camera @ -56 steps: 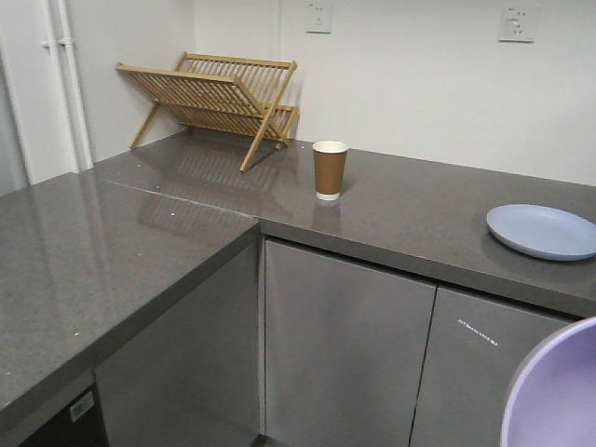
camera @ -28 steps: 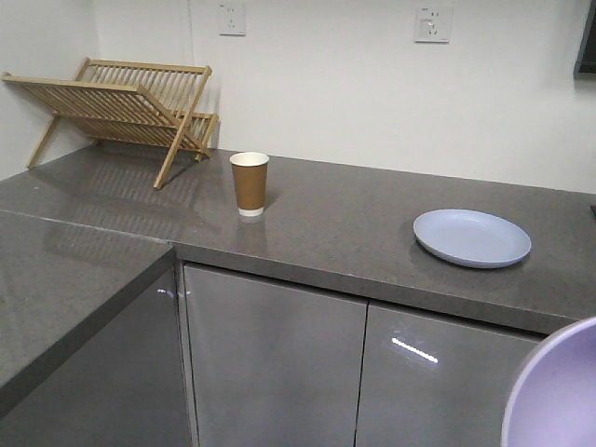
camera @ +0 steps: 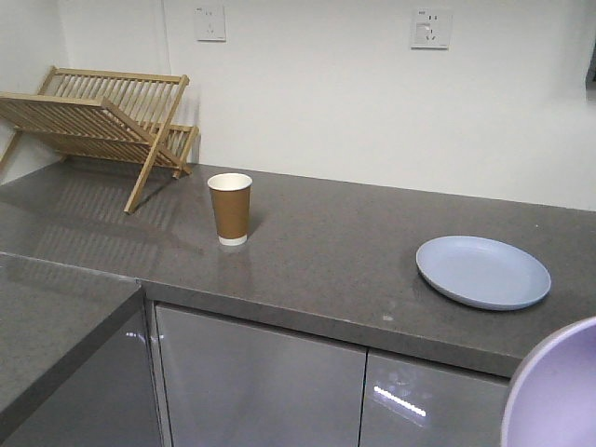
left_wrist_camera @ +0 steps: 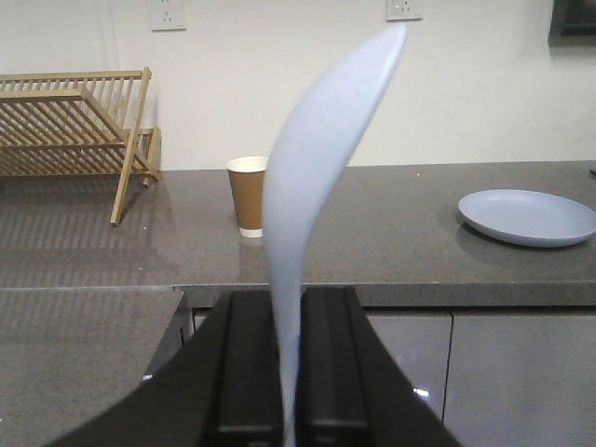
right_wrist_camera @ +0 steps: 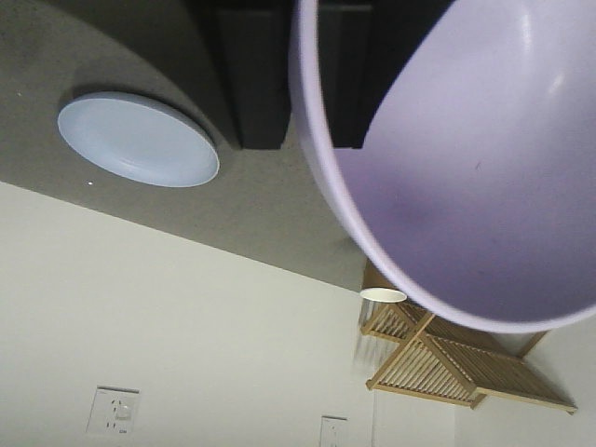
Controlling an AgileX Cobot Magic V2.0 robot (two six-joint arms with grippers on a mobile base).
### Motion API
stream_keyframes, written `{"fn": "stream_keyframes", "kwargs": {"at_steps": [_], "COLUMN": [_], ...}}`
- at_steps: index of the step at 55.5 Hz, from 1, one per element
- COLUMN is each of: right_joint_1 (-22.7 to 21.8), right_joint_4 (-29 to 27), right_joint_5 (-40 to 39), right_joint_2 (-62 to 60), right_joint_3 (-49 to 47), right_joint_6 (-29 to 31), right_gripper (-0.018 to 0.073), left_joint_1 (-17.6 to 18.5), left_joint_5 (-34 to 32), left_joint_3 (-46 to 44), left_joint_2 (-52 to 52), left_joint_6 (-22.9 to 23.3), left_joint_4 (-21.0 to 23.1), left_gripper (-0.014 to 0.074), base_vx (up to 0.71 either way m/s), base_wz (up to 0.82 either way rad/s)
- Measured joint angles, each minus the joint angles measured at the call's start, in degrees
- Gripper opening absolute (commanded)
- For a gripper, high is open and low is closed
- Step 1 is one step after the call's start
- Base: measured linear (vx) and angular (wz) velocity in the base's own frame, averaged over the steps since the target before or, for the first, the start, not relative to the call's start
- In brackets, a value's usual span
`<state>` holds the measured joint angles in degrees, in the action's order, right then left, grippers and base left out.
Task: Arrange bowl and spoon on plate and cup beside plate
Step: 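Drive the base, holding spoon and bowl, to the pale blue plate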
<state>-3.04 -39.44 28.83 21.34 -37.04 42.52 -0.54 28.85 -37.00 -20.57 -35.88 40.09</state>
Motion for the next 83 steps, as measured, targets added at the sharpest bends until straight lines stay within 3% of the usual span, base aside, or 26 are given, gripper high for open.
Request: {"fn": "stream_keyframes", "kwargs": {"at_steps": [83], "right_joint_1": [0.0], "right_joint_4": [0.0], "right_joint_5": [0.0], "right_joint_2": [0.0], "right_joint_3": [0.0], "right_joint_6": [0.0], "right_gripper": [-0.0008], "left_joint_1": [0.0], "left_joint_5": [0.0], "left_joint_3": [0.0], "left_joint_2": [0.0], "left_joint_6": [0.0], "left_joint_4": [0.0], "left_gripper": [0.0000], "base_vx": [0.29], "base_wz": [-0.18]}}
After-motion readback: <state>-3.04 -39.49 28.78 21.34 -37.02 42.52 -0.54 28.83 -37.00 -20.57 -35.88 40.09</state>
